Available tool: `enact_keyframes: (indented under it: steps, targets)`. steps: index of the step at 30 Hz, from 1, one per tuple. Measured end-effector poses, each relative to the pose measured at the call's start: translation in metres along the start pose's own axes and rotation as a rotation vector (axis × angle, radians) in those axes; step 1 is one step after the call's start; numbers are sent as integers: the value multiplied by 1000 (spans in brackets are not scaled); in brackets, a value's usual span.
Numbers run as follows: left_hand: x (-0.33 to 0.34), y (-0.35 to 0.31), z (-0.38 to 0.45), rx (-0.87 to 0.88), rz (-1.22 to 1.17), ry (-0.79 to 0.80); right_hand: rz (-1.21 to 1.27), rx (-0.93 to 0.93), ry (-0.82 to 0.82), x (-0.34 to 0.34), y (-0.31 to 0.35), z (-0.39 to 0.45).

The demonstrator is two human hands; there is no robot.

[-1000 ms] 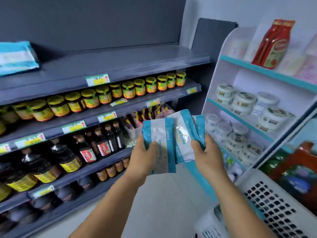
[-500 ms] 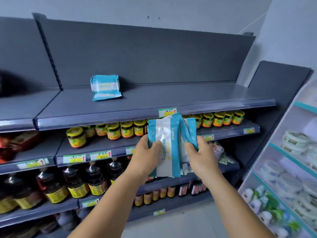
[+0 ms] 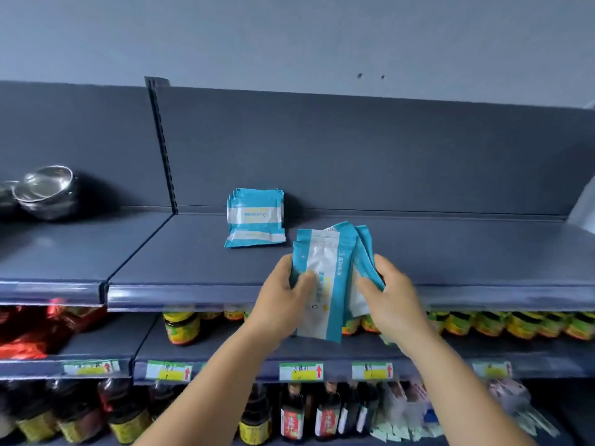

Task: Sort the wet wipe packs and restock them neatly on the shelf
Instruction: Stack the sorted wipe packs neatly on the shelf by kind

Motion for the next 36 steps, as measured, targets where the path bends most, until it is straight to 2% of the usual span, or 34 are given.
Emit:
enact_keyframes:
  steps: [3,7,11,14,19,22,25,30,32,34,36]
  targets:
    - [-27,5,35,72,126,-76,-71,-57,-52,6,13,38]
    - [-71,8,77,141,569,-103,-197,-74,-58,22,26,75]
    - [-104,10,118,203,926,-13,-323,-99,-74,40,38,102]
    - [-117,23,148,217,1035,67,-366,-98,-77,50,45,117]
    - [-115,50,191,304,1238,294,-466,-90,109,76,57,133]
    - [-115,57,204,341,1221,332,-536,-77,227,92,64,135]
    - [-120,64,212,255,991,362,-471,-122,245,114,80,135]
    - [-126,61,216,190,641,391,-326,-174,110,144,93,136]
    - [-129,64,212,144,510,472,-240,-128,30,147,89,134]
    - [-130,65,203,138,550,598,-170,-55,16,150,83,136]
    - [-131,68,201,181,767,632,-162,53,79,154,79,139]
Point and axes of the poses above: each hand's wrist, its own z-axis towards the middle knuckle, its own x-axis out of the palm, y = z × x, the point moved 5 cm from there along z, towards the middle knuckle, and after that the axes turned 10 degrees about x, right-handed, at the moved point
